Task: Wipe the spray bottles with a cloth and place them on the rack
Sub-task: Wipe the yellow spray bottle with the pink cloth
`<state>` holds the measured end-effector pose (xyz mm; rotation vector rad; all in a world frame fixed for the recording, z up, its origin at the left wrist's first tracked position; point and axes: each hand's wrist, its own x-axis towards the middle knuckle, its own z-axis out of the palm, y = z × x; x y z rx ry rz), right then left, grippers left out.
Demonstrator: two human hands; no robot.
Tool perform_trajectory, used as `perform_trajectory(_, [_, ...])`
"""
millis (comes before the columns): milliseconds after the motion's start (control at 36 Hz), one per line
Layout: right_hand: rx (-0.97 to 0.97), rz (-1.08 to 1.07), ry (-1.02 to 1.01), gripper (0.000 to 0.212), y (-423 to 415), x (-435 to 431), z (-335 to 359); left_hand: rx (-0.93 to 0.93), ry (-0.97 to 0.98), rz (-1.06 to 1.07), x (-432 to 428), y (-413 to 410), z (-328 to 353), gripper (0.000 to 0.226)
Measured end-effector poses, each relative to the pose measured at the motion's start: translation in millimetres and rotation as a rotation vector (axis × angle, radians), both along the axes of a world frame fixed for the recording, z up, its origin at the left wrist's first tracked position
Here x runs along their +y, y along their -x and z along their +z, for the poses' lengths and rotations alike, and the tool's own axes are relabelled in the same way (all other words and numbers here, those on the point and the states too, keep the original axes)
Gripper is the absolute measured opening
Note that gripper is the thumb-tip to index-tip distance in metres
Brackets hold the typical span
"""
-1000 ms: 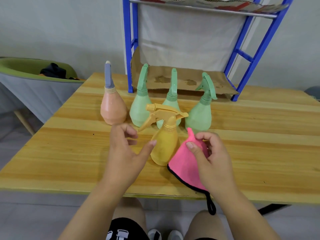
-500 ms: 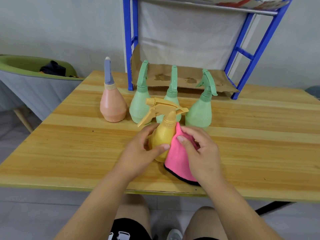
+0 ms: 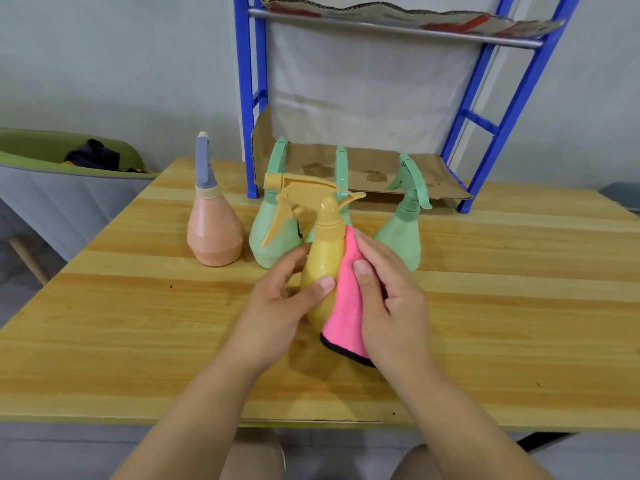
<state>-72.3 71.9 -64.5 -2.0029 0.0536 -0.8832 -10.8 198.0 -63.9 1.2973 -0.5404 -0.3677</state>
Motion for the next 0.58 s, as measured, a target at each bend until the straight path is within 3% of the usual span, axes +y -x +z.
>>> perform_trajectory(194, [-0.027, 0.08, 0.077, 0.064, -13, -6, 23, -0.11, 0.077, 0.001, -10, -18, 33, 0.041])
perform_trajectory(389, [-0.211, -0.052, 0.193, 0.051, -38, -19, 16, -0.111, 0.109, 0.073, -19, -43, 22, 0.042])
perform_trajectory(583, [-0.195, -0.017, 0.214, 0.047, -51, -31, 5, -0.047, 0.14, 0.013, -25, -57, 0, 0.036])
